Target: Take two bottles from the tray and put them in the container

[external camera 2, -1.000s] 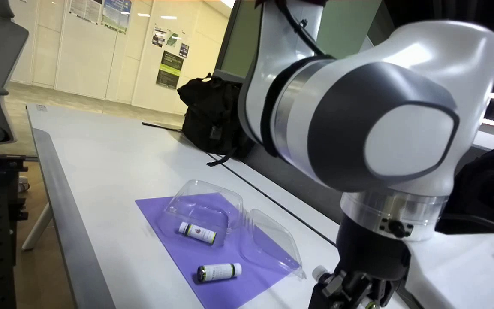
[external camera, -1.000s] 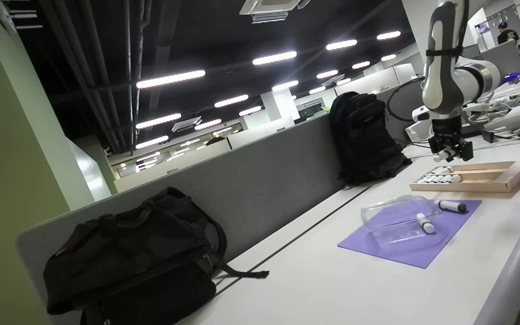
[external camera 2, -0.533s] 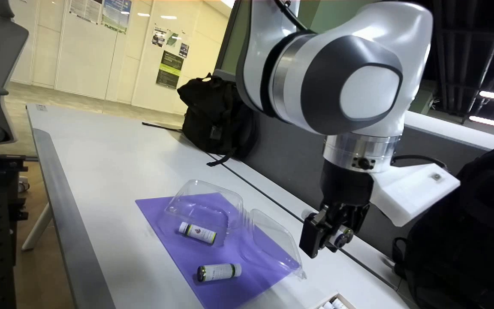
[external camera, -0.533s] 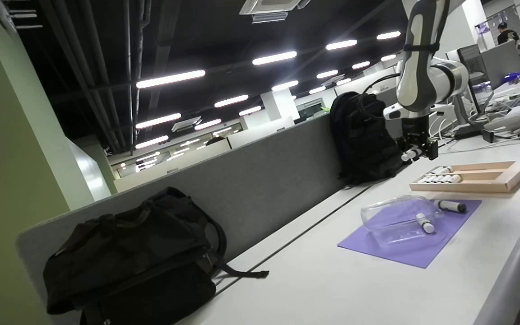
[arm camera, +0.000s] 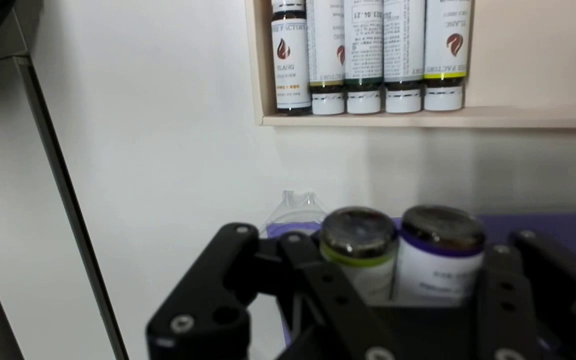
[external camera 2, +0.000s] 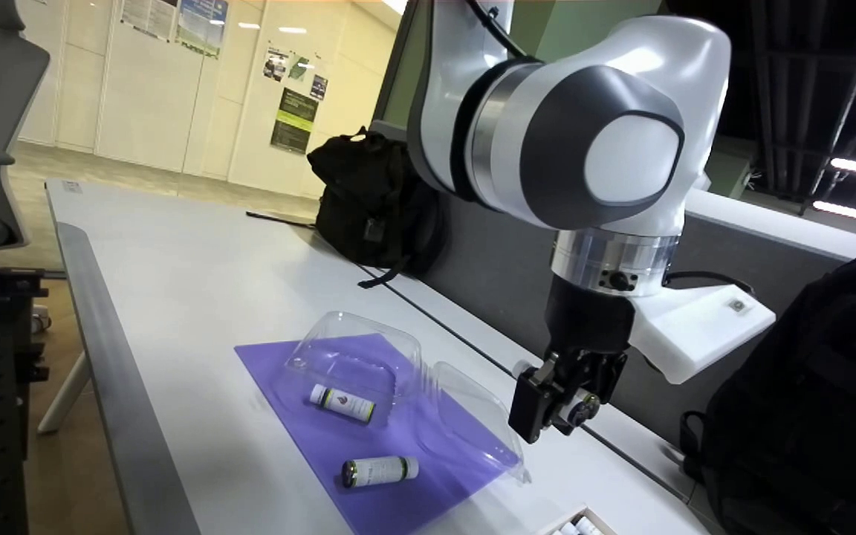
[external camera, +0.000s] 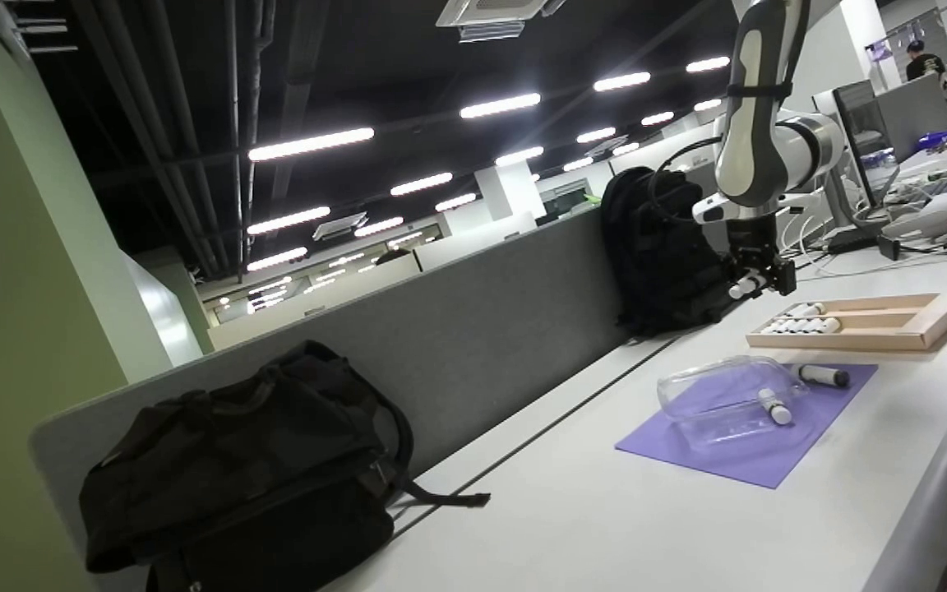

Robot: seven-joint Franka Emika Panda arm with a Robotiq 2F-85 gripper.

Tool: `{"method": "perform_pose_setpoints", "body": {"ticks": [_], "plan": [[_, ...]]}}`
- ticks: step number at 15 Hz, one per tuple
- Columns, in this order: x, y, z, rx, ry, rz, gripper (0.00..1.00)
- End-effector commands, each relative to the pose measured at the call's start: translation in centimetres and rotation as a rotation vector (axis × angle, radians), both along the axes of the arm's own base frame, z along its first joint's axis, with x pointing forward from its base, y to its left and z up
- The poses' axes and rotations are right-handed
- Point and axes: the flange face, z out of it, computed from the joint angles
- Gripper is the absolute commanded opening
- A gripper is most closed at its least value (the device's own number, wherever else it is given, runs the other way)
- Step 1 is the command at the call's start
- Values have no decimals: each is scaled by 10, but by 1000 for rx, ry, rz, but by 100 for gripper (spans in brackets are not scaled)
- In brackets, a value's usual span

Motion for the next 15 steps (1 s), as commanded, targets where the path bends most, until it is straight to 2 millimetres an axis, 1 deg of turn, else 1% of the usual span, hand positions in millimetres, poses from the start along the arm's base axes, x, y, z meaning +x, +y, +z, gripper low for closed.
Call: {"method": "perform_pose_setpoints", "body": {"ticks": [1,4,7,12,13,15], "plan": [[0,1,0,0,-1,1,0],[1,2,0,1,-1,3,0],[13,36,-1,15,9,86,0],[27,135,-11,73,94,324,0],[27,154,-15,74,114,366,0],[25,186,-21,62,141,441,0]]}}
